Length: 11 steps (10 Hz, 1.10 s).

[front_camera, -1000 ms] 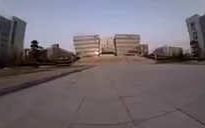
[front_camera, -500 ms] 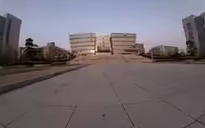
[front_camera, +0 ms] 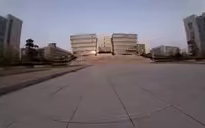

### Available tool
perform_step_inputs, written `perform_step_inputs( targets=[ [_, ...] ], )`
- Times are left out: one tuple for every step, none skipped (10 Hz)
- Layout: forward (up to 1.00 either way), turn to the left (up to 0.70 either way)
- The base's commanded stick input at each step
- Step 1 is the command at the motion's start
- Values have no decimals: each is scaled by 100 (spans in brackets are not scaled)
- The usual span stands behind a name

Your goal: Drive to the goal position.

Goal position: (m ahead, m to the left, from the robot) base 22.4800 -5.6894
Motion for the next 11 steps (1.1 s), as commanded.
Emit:
perform_step_inputs(
  targets=[
    [70,0],
    [70,0],
    [70,0],
    [70,0],
    [70,0],
    [70,0],
    [70,0],
    [70,0],
    [70,0],
    [70,0],
    [70,0]
  ],
)
